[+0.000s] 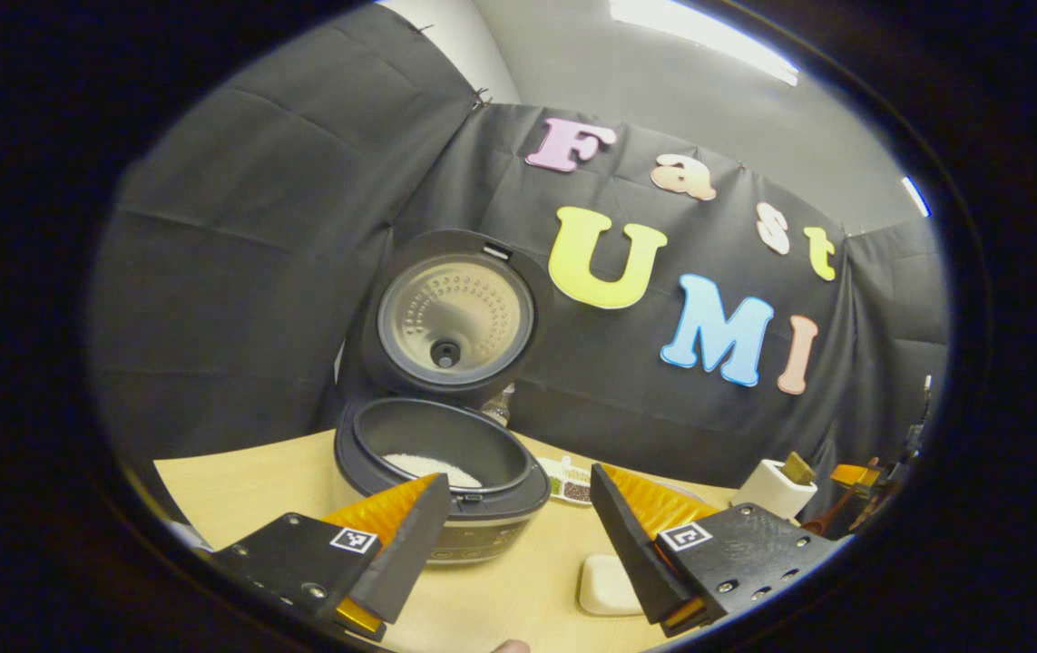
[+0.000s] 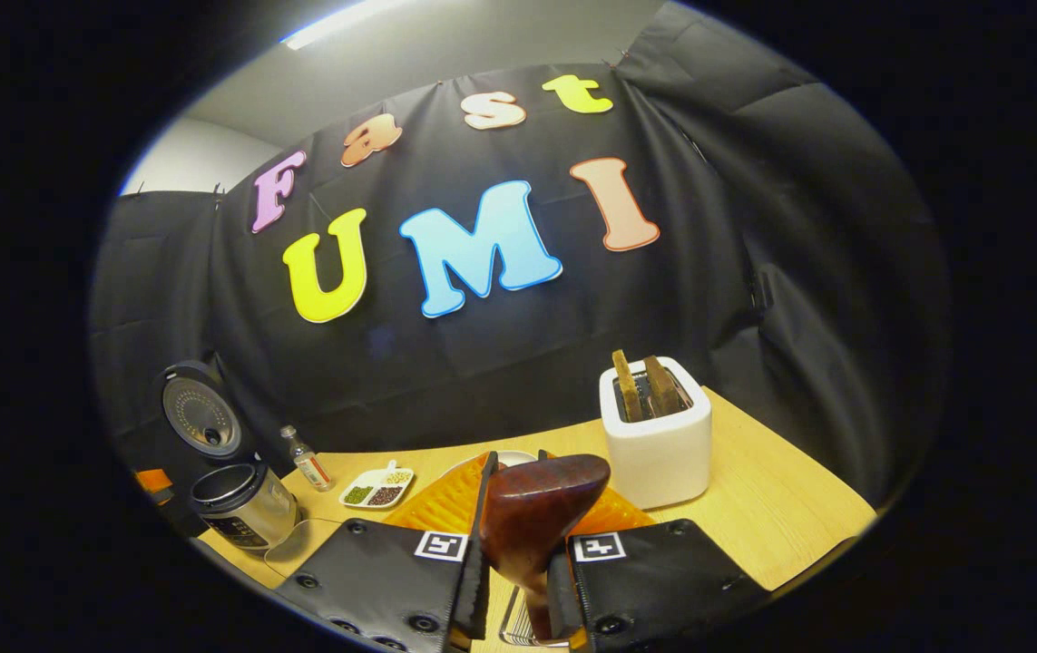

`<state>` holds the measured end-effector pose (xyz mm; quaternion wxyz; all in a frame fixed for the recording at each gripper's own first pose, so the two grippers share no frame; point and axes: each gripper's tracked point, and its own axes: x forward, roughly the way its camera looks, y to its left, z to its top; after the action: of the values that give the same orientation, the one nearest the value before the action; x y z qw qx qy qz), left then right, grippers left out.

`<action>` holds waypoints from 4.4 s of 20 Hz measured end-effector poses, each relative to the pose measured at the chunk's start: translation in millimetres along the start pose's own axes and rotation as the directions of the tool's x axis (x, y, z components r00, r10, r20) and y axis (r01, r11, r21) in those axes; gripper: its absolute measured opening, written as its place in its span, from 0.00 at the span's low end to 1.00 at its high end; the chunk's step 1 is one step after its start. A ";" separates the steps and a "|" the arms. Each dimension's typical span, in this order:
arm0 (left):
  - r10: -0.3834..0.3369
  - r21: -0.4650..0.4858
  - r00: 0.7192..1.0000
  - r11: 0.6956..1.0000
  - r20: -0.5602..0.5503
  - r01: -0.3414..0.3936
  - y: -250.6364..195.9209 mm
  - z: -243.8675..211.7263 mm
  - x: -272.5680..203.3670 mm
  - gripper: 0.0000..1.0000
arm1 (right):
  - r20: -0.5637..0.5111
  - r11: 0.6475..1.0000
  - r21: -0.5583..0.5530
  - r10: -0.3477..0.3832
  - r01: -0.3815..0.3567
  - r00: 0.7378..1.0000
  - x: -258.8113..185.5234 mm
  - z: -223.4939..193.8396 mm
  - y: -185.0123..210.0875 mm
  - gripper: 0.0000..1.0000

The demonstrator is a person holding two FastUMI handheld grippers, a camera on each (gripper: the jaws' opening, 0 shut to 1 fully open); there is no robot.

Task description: Close the left gripper, press the button to open the rice cooker; take a wooden spoon from the chopstick holder with the right hand, scoop a spoonful of rice and pour it into the rice cooker, then put the wooden spoon back into the chopstick holder.

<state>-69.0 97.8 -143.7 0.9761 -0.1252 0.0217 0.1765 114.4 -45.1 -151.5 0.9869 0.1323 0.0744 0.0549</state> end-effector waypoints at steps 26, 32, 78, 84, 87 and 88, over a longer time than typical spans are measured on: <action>-0.004 0.276 0.990 0.960 0.140 -0.035 1.7 106.0 35.1 0.96 | 0.156 0.965 -0.134 -0.204 0.226 0.966 -81.9 0.8 -54.5 0.98; -0.034 0.365 0.983 0.930 0.182 -0.036 -16.3 174.5 105.7 0.96 | 0.278 0.963 -0.143 -0.184 0.230 0.943 -136.3 9.5 -48.9 0.98; 0.245 0.305 0.906 0.942 -0.345 -0.138 44.3 120.5 233.1 0.99 | 0.103 0.985 -0.150 0.101 -0.085 0.990 -138.7 -66.3 34.2 0.98; 0.248 0.342 0.887 0.933 -0.389 -0.110 49.5 82.6 225.5 1.00 | 0.065 0.991 -0.101 0.096 -0.090 0.993 -135.1 -85.1 27.4 0.98; 0.250 0.364 0.884 0.926 -0.394 -0.099 51.6 68.1 219.2 1.00 | 0.068 0.991 -0.116 0.073 -0.065 0.995 -133.1 -85.3 19.9 0.98; 0.238 0.374 0.898 0.923 -0.369 -0.091 51.1 71.7 223.3 1.00 | 0.073 0.991 -0.122 0.067 -0.057 0.995 -133.4 -83.6 17.4 0.98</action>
<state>122.2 238.0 -105.7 0.9376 0.0173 0.2661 0.2231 -31.8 -24.3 -208.9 0.9930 0.0771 0.0285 0.0848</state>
